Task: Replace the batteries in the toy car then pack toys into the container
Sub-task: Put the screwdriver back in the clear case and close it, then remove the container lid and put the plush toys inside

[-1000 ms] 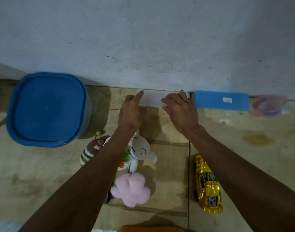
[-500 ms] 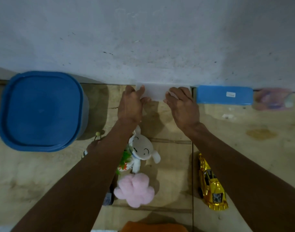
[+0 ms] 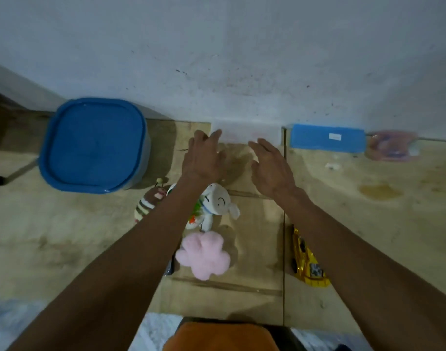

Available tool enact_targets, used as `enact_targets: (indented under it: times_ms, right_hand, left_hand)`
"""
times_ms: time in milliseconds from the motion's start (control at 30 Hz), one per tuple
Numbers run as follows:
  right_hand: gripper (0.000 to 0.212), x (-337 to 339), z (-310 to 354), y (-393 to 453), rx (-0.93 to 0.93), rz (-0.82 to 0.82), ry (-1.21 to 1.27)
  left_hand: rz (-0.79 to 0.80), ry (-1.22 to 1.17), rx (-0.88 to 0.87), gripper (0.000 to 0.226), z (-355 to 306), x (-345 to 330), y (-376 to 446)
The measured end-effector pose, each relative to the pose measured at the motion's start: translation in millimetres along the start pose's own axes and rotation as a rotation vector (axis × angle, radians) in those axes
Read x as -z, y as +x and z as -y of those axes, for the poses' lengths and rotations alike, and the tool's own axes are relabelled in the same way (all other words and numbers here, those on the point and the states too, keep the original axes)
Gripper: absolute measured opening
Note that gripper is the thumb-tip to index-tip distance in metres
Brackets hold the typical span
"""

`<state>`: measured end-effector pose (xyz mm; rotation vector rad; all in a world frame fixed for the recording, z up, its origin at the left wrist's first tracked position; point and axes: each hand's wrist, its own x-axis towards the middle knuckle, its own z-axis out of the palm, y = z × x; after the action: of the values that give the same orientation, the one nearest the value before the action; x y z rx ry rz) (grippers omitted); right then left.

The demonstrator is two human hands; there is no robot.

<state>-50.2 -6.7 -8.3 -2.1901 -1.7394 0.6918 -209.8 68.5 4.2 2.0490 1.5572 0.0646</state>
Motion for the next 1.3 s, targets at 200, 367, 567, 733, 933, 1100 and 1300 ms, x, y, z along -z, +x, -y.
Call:
enact_targets:
  times_ms: [200, 367, 567, 733, 933, 1100, 1300]
  right_hand:
    - [0.046, -4, 36, -78, 0.046, -0.179, 0.308]
    - [0.039, -14, 79, -131, 0.066, -0.162, 0.401]
    - [0.034, -30, 127, -162, 0.114, -0.121, 0.452]
    - [0.032, -47, 186, -127, 0.090, -0.116, 0.468]
    - [0.040, -86, 252, -58, -0.073, -0.140, 0.484]
    - [0.046, -115, 275, -15, -0.209, -0.177, 0.455]
    - [0.064, -125, 292, 14, -0.350, -0.177, 0.499]
  left_hand:
    - [-0.200, -0.123, -0.037, 0.050, 16, 11, -92]
    - [-0.316, -0.136, 0.014, 0.037, 40, 22, -177]
    - [-0.441, -0.221, 0.113, 0.033, 99, 42, -227]
    - [-0.483, -0.268, 0.219, 0.040, 161, 78, -213]
    - [-0.427, -0.249, 0.284, 0.052, 240, 135, -155]
    - [-0.319, -0.216, 0.254, 0.057, 284, 166, -92]
    - [-0.199, -0.324, 0.280, 0.072, 303, 166, -37]
